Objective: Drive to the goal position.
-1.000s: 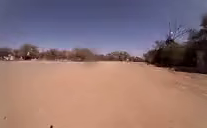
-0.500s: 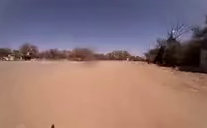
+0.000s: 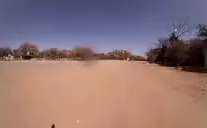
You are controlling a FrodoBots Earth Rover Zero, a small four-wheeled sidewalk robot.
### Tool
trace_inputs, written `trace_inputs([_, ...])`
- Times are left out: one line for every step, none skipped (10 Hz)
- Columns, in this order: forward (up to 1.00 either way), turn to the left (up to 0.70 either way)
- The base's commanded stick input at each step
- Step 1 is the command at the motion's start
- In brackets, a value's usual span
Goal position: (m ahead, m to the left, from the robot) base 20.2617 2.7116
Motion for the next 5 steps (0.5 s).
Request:
trace_inputs([1.0, 0.0])
trace_inputs([1.0, 0.0])
trace_inputs([1.0, 0.0])
trace_inputs([1.0, 0.0])
trace_inputs([1.0, 0.0])
